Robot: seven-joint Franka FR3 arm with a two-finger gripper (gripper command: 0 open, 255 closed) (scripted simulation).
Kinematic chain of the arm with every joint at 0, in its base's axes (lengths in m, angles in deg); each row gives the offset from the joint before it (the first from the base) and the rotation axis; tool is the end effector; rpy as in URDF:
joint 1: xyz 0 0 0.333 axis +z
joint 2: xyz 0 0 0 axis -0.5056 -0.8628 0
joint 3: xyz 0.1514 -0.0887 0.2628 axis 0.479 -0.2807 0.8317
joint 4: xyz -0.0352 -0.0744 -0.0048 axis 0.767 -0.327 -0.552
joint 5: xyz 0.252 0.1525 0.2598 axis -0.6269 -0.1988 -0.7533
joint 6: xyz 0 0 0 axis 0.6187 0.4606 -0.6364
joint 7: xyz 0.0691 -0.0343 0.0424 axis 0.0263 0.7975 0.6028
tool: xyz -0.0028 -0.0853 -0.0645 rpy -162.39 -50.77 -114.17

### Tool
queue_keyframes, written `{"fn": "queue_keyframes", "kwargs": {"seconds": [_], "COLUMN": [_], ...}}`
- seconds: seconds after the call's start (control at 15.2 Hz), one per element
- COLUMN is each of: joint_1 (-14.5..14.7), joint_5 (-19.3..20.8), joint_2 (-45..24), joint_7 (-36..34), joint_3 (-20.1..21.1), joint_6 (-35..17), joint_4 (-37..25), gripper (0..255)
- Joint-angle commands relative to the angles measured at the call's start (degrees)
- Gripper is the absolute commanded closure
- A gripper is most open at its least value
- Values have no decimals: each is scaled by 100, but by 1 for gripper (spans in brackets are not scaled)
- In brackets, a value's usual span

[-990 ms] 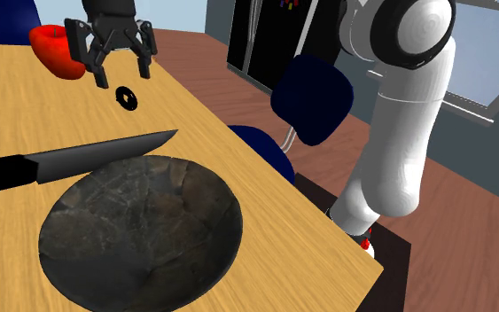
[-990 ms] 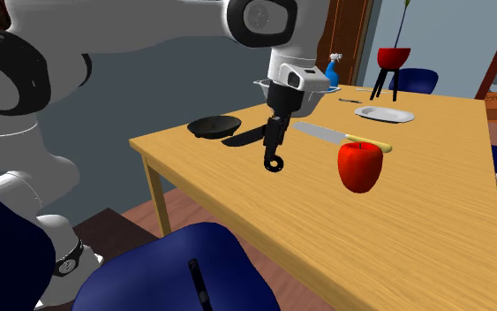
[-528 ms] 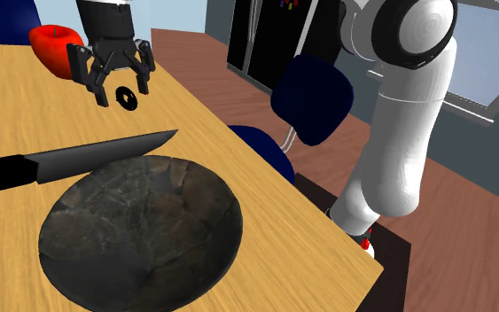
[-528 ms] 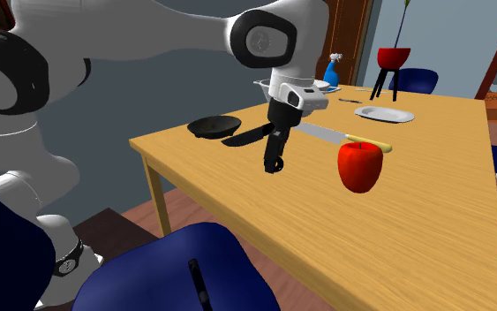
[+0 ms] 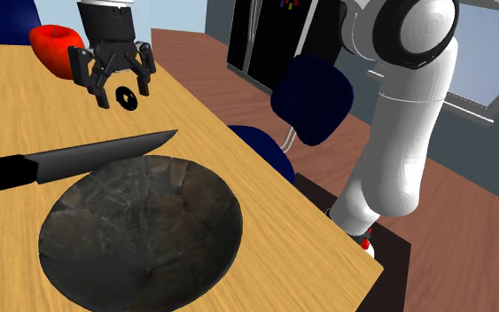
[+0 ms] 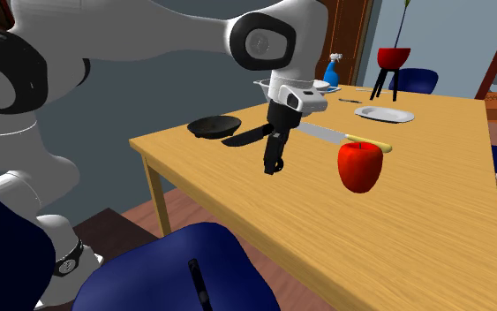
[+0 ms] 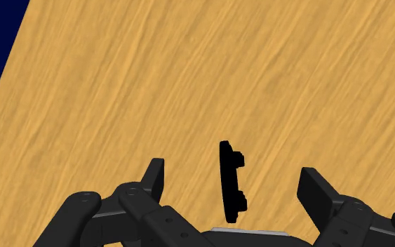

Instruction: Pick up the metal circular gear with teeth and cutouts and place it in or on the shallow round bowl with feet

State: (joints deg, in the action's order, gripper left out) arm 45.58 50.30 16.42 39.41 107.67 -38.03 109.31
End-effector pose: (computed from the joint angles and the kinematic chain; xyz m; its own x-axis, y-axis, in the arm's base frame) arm 0.5161 0.3647 0.5389 0.9718 0.1920 -0.1369 0.1925 -0.9812 -0.0101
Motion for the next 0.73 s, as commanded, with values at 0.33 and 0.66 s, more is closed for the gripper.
{"fn": "queue_keyframes", "kwargs": {"seconds": [0.33,0.66], "joint_1": [0,8], "joint_5": [0,4], "joint_2": [0,-11], "joint_7": [0,-5], "joint_3": [0,2], "joint_6": [0,81], "joint_4": [0,-93], "gripper": [255,255]}}
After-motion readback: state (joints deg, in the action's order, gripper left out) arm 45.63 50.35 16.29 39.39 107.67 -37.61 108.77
